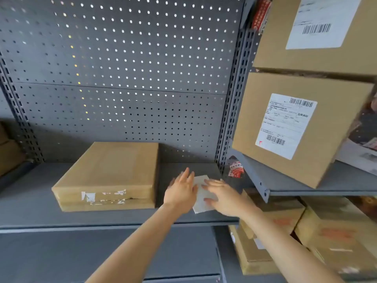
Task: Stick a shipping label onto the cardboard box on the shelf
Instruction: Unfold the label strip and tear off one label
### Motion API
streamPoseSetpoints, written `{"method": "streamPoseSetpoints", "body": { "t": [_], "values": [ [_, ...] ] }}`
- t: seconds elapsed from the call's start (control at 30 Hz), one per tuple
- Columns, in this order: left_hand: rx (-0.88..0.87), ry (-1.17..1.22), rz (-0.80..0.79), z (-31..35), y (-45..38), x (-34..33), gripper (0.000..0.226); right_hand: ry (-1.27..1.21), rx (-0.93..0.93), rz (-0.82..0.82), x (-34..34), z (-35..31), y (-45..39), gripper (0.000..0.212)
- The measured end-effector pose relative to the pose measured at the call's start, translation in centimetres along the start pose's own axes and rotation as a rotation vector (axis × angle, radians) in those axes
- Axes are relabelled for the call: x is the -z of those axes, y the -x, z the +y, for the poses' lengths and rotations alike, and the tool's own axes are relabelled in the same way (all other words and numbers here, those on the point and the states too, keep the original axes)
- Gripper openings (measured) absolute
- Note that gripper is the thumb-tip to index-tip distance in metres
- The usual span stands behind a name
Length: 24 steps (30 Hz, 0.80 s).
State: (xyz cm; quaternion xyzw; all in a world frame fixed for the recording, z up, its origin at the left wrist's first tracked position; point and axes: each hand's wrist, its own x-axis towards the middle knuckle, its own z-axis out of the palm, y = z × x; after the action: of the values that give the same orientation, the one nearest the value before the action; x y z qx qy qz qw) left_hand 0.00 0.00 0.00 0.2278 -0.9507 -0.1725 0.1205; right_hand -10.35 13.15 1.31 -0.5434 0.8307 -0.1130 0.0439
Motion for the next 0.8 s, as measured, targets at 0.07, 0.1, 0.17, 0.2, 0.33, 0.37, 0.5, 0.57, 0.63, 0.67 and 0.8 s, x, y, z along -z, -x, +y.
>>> {"method": "streamPoseSetpoints", "body": {
  "t": [0.07,0.1,0.17,0.2,0.33,0.37,0.5,0.57,0.63,0.67,0.8],
  "values": [
    [0.011,-0.024,-0.119,-0.4,0.5,-0.6,0.048,-0.011,0.037,-0.139,-0.1,0.6,0.6,0.06],
    [0.011,-0.052,-0.164,-0.8,0.7,-1.1,0.048,-0.022,0.028,-0.176,-0.4,0.9,0.9,0.06],
    [0.014,-0.079,-0.22,-1.4,1.0,-1.6,0.049,-0.091,0.004,-0.184,-0.8,1.3,1.1,0.058],
    [0.008,-0.082,-0.223,-1.5,1.1,-1.7,0.048,-0.128,-0.01,-0.16,-0.9,1.3,1.1,0.055],
    [0.001,-0.055,-0.196,-1.8,0.8,-1.4,0.044,-0.126,0.018,-0.054,-0.9,1.6,0.5,0.033],
    [0.01,-0.04,-0.193,-1.8,0.7,-1.3,0.044,-0.124,0.031,-0.039,-0.9,1.5,0.5,0.029],
    [0.034,0.104,-0.142,-2.0,0.2,-0.3,0.043,-0.127,0.06,0.094,-0.5,1.1,-0.1,0.022],
    [0.045,0.256,-0.081,-1.6,-0.1,0.5,0.041,-0.195,0.045,0.221,-0.1,0.9,-0.6,0.019],
    [0.056,0.399,-0.002,-1.1,-0.6,1.6,0.04,-0.247,0.024,0.364,0.9,0.7,-1.5,0.016],
    [0.058,0.458,0.03,-0.8,-0.8,2.4,0.04,-0.26,0.01,0.433,1.6,0.5,-1.9,0.015],
    [0.028,0.531,0.143,-0.2,-2.2,5.3,0.034,-0.377,0.037,0.639,5.5,-1.3,-3.5,0.013]
  ]
}}
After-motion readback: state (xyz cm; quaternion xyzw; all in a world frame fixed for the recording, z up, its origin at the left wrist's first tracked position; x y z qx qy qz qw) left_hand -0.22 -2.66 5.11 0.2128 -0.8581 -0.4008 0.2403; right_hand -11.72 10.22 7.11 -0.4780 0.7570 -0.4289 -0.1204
